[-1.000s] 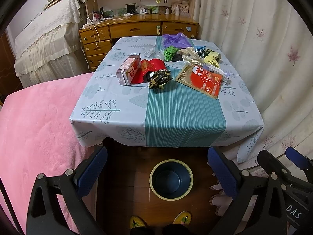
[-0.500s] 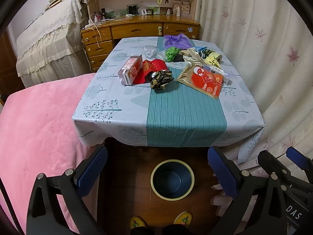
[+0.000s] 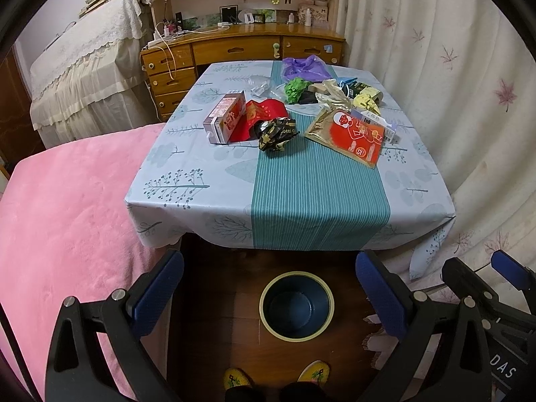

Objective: Collect trash

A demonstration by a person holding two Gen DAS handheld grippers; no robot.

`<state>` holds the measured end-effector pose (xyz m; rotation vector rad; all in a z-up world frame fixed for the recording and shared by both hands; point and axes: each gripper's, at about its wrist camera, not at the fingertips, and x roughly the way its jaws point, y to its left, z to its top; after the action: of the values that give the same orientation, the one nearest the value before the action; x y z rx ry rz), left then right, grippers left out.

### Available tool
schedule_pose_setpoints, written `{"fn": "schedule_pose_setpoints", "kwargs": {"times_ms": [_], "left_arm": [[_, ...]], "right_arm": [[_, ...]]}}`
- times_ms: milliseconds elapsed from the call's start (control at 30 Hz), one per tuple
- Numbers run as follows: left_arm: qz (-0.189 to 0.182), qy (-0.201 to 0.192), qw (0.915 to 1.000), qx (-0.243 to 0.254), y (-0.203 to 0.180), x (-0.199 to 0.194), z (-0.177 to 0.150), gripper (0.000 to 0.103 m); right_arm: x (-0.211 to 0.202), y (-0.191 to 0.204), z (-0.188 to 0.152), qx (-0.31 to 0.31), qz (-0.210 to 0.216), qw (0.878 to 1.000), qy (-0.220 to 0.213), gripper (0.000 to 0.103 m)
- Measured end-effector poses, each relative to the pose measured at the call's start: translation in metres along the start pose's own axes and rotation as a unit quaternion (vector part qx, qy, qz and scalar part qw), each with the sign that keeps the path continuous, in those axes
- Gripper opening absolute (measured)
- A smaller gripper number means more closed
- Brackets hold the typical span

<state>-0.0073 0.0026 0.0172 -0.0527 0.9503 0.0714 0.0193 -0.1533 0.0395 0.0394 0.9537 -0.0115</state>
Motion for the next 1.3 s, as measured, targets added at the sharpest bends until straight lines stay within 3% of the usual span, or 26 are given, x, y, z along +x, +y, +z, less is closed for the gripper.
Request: {"fn": "schedule_pose_setpoints", "kwargs": {"times_ms": [967,1300], "left_arm": [[0.031,-0.014,0.9989,-0.033,-0.023,0.006,0.015,0.102],[0.054,-0.025,0.996,-0.067,0.001,0.009,0.036,0.102]], "right_arm": [[0.021,-0.03,0.034,-0.027,0.047,0.999,0.0,0.089],[0.03,-0.014,0.054,-0.04,0.073,0.996,-0.015,0.089]]}}
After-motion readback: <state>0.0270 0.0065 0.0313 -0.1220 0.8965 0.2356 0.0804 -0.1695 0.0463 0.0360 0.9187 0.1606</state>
